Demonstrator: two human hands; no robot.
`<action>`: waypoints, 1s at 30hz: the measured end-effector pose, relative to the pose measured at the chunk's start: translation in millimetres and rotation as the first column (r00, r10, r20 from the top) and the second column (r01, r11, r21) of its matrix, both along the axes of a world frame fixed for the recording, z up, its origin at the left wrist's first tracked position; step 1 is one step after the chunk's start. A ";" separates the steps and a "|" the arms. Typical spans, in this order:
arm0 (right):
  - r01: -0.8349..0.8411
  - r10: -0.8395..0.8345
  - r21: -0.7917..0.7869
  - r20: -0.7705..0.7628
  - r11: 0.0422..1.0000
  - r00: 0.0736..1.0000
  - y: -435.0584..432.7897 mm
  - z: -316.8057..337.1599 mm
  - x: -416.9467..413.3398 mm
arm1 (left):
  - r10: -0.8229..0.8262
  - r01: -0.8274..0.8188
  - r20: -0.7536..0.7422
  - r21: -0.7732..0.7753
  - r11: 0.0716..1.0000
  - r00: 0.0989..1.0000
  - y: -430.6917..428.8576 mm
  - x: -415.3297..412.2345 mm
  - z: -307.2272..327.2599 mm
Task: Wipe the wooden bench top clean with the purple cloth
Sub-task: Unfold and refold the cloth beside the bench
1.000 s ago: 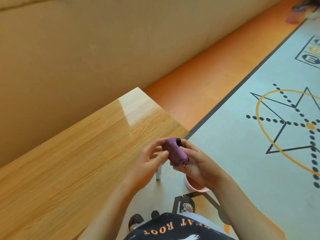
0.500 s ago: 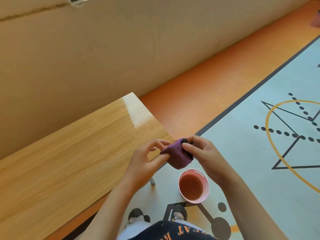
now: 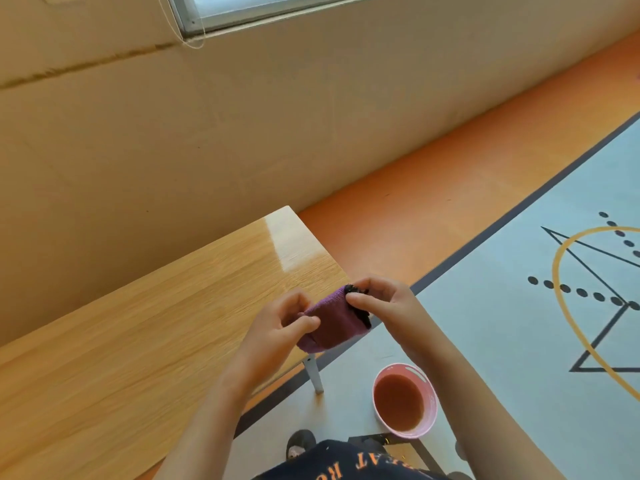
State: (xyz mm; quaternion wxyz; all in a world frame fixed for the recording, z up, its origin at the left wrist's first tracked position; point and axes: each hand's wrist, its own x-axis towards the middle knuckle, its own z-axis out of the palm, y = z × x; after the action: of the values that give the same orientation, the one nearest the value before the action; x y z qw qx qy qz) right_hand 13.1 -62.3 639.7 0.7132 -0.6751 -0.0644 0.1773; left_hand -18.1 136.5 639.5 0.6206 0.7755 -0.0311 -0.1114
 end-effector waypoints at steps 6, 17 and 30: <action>-0.081 0.084 -0.081 0.041 0.993 0.996 17.9 9.7 12.5 | -0.048 0.034 -0.123 -0.114 0.993 0.991 15.5 10.6 3.7; -0.269 0.356 0.408 -0.152 0.873 0.922 32.2 2.8 28.7 | 0.121 -0.224 -0.242 -0.460 0.859 0.963 36.8 26.6 2.3; 0.005 0.043 0.181 -0.259 0.983 0.965 53.3 -9.3 25.9 | 0.192 -0.313 -0.258 -0.599 0.737 0.947 39.6 20.6 -5.2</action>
State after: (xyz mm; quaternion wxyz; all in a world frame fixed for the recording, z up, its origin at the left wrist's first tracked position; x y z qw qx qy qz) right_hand 39.1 -9.0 630.5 0.7717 -0.5779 0.0081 0.2654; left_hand 2.6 176.1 634.4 0.8544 0.5049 0.0950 -0.0781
